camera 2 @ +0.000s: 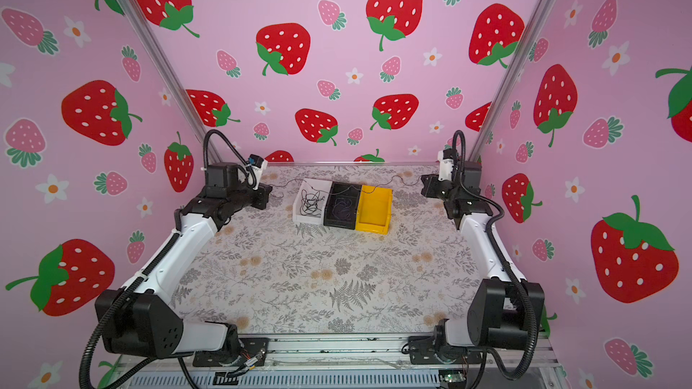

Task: Untangle and sort cables by color
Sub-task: Straighten the cable, then place the cable into the container.

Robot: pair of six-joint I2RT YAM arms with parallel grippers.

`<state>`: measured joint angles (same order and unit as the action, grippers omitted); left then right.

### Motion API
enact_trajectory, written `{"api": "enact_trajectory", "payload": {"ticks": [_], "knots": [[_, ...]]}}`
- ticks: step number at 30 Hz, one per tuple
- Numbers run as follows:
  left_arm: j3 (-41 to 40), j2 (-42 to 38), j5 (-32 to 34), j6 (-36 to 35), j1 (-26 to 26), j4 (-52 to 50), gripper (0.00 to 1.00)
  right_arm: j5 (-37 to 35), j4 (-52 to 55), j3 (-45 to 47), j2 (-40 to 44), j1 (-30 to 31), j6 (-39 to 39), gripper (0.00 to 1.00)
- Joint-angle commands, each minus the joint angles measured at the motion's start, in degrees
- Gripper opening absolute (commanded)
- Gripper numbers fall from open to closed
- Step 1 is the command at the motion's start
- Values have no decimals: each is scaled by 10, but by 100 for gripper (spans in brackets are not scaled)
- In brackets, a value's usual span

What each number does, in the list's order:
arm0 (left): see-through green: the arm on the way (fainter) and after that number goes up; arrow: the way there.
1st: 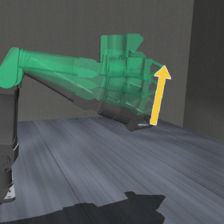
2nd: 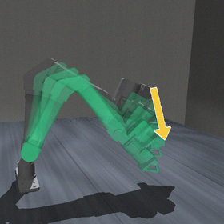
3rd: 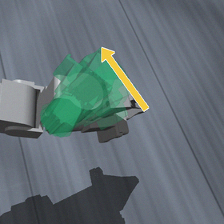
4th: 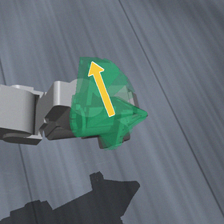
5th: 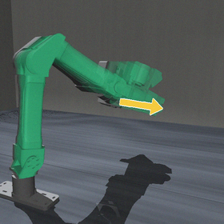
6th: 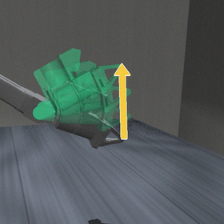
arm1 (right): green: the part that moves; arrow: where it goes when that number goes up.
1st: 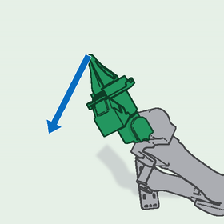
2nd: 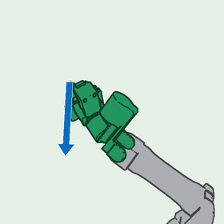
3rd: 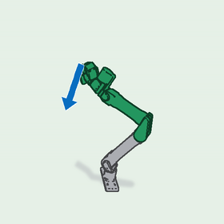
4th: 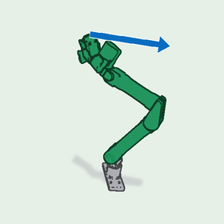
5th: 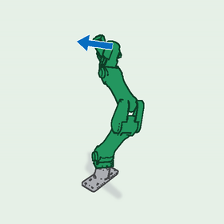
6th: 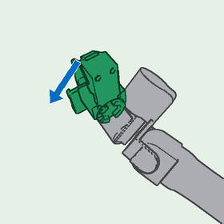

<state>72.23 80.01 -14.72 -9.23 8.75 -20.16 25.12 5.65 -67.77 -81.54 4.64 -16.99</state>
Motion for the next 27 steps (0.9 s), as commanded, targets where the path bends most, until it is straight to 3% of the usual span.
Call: {"api": "enact_trajectory", "payload": {"ticks": [1, 9, 19, 23, 27], "knots": [[55, 30, -26, -15, 52, 12, 0, -21, -7, -42, -33, 49, 18, 0], [135, 127, -5, -8, 143, 12, 0, -10, -24, -140, -144, 157, 17, 0], [152, 158, 15, 4, 158, 21, 0, 5, -39, -221, -270, 229, 10, 0], [161, 178, 13, 4, 165, 20, 0, -17, -21, -262, -317, 245, 2, 0], [168, 196, 7, 3, 172, 18, 0, -40, -23, -246, -329, 248, -12, 0]]}}
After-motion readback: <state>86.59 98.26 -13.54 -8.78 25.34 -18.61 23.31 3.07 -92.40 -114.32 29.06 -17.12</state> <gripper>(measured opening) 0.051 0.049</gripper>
